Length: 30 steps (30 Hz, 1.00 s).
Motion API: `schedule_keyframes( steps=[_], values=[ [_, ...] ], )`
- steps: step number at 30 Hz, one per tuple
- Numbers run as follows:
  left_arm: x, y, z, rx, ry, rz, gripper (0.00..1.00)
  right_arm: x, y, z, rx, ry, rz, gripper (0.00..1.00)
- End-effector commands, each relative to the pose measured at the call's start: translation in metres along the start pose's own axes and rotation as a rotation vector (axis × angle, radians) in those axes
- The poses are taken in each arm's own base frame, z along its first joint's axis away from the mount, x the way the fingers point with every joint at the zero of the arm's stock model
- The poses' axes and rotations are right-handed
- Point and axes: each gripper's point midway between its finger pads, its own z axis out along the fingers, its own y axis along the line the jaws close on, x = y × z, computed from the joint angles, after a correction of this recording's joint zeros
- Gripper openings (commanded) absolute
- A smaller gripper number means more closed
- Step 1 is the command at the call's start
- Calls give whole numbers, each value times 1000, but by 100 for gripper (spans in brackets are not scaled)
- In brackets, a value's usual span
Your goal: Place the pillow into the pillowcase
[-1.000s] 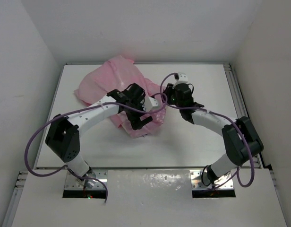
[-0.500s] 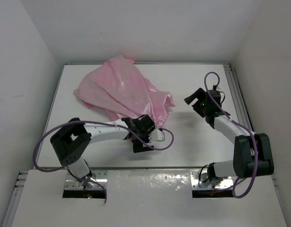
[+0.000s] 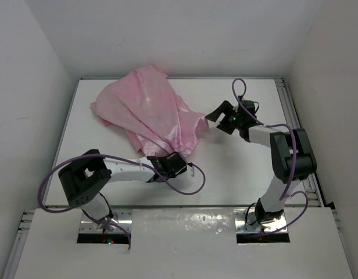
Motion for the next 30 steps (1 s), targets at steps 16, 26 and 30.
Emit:
schedule_keyframes(
  steps=[16, 26, 30],
  values=[
    [31, -17, -86, 335, -199, -253, 57, 64, 28, 9, -130, 147, -190, 0],
    [63, 62, -97, -99, -405, -780, 75, 71, 62, -23, -171, 121, -325, 0],
    [32, 112, -127, -132, -665, -1157, 65, 65, 76, -25, -207, 85, -286, 0]
  ],
)
